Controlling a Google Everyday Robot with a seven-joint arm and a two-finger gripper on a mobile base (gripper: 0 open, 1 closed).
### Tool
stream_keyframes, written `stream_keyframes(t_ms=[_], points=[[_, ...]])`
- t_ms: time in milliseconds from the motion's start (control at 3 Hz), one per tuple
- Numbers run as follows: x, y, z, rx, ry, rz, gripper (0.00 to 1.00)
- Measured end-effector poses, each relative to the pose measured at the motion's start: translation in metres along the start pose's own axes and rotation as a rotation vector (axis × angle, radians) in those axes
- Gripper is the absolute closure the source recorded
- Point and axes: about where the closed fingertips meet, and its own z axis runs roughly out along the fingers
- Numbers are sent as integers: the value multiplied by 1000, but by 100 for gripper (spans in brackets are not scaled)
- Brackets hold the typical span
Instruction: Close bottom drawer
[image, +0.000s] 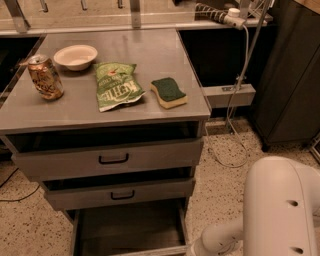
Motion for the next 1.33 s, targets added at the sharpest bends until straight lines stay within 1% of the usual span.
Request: stream_keyframes(t_ms=[333,667,1000,1333], points=[[-10,-13,13,28,-20,0,100],[-31,-21,25,82,-36,-23,100],[-31,-21,25,82,-36,-23,100],[-7,-5,28,95,-17,17,100]])
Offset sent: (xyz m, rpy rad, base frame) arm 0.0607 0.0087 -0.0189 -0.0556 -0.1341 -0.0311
